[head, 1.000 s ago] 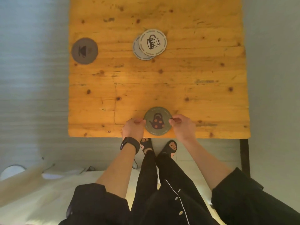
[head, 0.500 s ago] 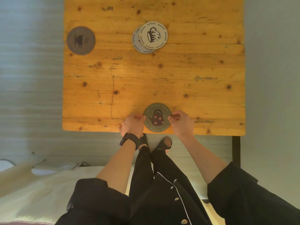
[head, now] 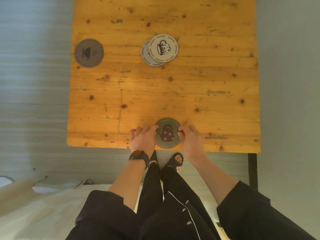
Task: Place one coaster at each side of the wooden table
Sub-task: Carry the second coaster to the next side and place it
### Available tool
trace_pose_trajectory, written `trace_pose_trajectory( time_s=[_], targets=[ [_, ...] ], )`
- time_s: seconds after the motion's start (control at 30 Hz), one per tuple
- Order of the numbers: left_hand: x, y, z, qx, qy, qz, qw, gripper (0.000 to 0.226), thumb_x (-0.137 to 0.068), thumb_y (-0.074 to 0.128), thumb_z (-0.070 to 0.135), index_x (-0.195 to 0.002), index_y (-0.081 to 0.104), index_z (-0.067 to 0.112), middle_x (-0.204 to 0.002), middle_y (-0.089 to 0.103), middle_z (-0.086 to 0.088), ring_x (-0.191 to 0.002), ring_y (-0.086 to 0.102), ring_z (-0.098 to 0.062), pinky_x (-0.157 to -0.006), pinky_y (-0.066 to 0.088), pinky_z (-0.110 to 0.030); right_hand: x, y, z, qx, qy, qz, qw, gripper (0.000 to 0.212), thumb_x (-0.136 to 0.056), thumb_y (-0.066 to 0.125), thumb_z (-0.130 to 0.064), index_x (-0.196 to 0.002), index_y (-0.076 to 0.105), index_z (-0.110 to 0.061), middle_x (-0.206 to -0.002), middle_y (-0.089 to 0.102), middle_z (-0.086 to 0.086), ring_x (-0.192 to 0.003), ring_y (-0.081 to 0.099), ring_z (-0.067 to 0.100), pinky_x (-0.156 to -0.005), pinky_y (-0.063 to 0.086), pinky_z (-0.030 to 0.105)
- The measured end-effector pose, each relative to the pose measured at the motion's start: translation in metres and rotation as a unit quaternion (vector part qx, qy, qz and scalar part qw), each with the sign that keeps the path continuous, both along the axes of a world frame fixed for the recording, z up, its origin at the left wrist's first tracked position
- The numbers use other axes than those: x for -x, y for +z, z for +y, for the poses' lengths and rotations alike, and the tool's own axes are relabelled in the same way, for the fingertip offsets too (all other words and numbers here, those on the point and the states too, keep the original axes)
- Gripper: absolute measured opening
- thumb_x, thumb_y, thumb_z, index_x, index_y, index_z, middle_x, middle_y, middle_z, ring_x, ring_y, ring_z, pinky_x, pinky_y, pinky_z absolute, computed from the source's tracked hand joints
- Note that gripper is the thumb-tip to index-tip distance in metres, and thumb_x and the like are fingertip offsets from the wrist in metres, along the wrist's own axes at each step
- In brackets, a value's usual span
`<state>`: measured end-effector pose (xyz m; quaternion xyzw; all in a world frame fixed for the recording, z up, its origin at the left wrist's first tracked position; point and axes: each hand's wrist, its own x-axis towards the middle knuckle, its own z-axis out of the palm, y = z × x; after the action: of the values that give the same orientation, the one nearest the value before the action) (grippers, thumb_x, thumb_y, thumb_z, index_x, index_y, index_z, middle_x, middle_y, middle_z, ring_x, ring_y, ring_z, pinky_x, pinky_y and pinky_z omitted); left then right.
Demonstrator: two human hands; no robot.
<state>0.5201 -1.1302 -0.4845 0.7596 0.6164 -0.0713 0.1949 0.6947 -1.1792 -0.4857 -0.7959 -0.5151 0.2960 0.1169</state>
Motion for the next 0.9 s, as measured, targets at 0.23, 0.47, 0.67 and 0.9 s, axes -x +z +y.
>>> trace_pose_trajectory(
  time_s=[0.23,0.47,0.67,0.9],
  targets=[
    [0.002,0.015,0.006,0.091,-0.121,0.1,0.983,0.063,-0.09,0.046,0.008,-0.147,0.034,0.034,-0.133,0.054,-0.001,-0.125,0.043,-0.028,-0.109,0.028,-0.048,-0.008,0.018,0.018,0.145,0.123,-0.043,0.981,0.028,-0.1,0.053,-0.021,-0.128,0.058,-0.02,-0.126,0.057,0.008,-0.111,0.057,0.033,-0.083,0.05,0.041],
    [0.004,0.028,0.044,0.156,0.019,-0.006,0.988,0.046,-0.088,0.047,0.023,-0.132,0.051,0.035,-0.136,0.051,0.001,-0.121,0.049,-0.026,-0.096,0.041,-0.043,-0.024,0.047,0.08,0.226,0.194,-0.046,0.954,0.038,-0.1,0.049,-0.041,-0.135,0.056,-0.028,-0.131,0.058,0.004,-0.117,0.058,0.029,-0.088,0.054,0.042],
    [0.003,0.02,0.151,0.097,0.089,-0.1,0.986,0.053,-0.095,0.047,0.036,-0.146,0.036,0.029,-0.154,0.033,-0.005,-0.14,0.029,-0.028,-0.109,0.036,-0.051,-0.029,0.057,0.183,0.128,-0.016,0.078,0.989,0.048,-0.096,0.056,-0.046,-0.138,0.048,-0.023,-0.135,0.059,0.002,-0.1,0.064,0.021,-0.08,0.053,0.037],
    [-0.005,-0.008,0.241,0.054,0.046,-0.085,0.994,0.073,-0.093,0.039,0.055,-0.154,0.006,0.033,-0.165,-0.008,-0.002,-0.15,-0.007,-0.026,-0.118,0.003,-0.058,-0.024,0.027,0.285,0.116,-0.221,0.138,0.958,0.068,-0.089,0.065,-0.05,-0.142,0.042,-0.015,-0.138,0.056,0.005,-0.102,0.061,0.022,-0.076,0.047,0.034]
  ],
)
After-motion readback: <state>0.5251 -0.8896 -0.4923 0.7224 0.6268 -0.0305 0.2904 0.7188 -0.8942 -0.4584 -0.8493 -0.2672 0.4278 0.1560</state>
